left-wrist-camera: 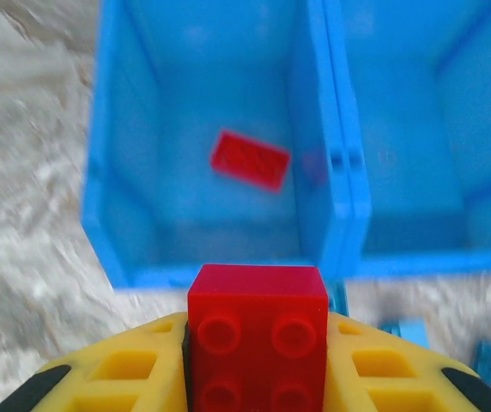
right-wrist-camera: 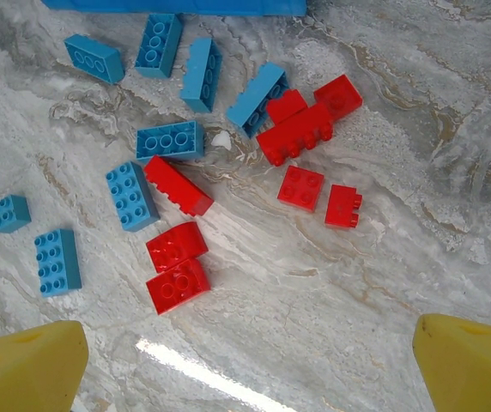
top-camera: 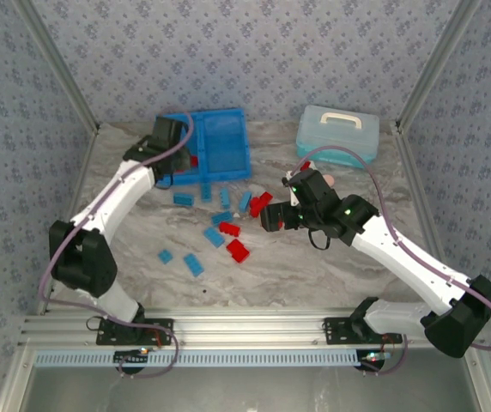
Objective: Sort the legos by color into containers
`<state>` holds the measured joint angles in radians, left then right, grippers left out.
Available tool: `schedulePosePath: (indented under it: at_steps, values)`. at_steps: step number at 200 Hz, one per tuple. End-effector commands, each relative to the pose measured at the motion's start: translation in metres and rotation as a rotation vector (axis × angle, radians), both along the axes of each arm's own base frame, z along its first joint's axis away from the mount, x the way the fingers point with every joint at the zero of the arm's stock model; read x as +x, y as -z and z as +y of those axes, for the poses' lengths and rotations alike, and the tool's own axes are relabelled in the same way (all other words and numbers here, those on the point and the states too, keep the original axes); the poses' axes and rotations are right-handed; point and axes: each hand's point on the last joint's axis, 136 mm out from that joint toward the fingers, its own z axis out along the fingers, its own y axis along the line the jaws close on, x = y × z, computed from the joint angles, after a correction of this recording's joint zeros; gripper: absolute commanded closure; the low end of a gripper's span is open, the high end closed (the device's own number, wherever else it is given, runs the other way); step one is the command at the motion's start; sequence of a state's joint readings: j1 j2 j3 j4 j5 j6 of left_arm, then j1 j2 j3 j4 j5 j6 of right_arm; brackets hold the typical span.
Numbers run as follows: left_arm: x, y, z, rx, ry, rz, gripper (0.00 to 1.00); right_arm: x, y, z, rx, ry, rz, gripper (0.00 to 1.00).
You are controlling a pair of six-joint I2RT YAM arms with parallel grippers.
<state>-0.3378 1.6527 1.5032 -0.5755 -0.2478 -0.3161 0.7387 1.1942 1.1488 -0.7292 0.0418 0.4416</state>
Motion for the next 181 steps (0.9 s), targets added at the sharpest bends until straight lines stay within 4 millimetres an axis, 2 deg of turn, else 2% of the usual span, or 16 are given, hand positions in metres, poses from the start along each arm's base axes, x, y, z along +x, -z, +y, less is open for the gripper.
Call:
schedulePosePath:
  at_steps: [1, 13, 33, 37, 47, 52, 70, 79, 104, 127, 134, 159, 181]
  values:
    - [0.035, 0.007, 0.013, 0.027, -0.053, 0.009, 0.66, 0.004, -0.013, 0.001, 0.016, 0.015, -0.037, 0.0]
    - [0.056, 0.008, 0.014, 0.025, -0.067, -0.006, 0.66, 0.006, -0.012, 0.002, 0.012, 0.013, -0.042, 0.0]
    - [0.086, 0.021, 0.013, 0.05, -0.077, 0.011, 0.66, 0.007, -0.009, 0.003, -0.013, 0.001, -0.034, 0.0]
    - [0.09, 0.023, 0.012, 0.054, -0.078, 0.016, 0.66, 0.01, -0.021, 0.005, 0.004, -0.001, -0.053, 0.0]
    - [0.101, 0.036, 0.012, 0.061, -0.083, 0.04, 0.66, 0.009, -0.023, 0.005, 0.001, -0.005, -0.053, 0.0]
    - [0.11, 0.034, 0.012, 0.055, -0.089, 0.032, 0.66, 0.009, -0.023, 0.005, 0.001, -0.006, -0.051, 0.0]
    - [0.131, 0.051, 0.013, 0.047, -0.111, 0.046, 0.66, 0.006, -0.025, 0.004, 0.012, -0.005, -0.05, 0.0]
    - [0.135, 0.061, 0.017, 0.057, -0.123, 0.073, 0.66, 0.004, -0.025, 0.002, 0.014, 0.001, -0.05, 0.0]
    - [0.15, 0.07, 0.017, 0.039, -0.123, 0.079, 0.64, 0.001, -0.026, -0.003, 0.018, 0.016, -0.056, 0.0]
    - [0.154, 0.063, 0.01, 0.011, -0.1, 0.07, 0.44, 0.001, -0.028, -0.006, 0.016, 0.022, -0.063, 0.0]
    - [0.154, 0.057, 0.009, 0.005, -0.098, 0.063, 0.41, 0.002, -0.028, -0.005, 0.014, 0.023, -0.064, 0.0]
    - [0.146, 0.032, 0.009, -0.021, -0.1, 0.039, 0.4, 0.004, -0.031, -0.001, 0.019, 0.017, -0.066, 0.0]
    - [0.125, -0.001, 0.005, -0.071, -0.092, 0.011, 0.41, 0.006, -0.033, 0.002, 0.023, 0.009, -0.064, 0.0]
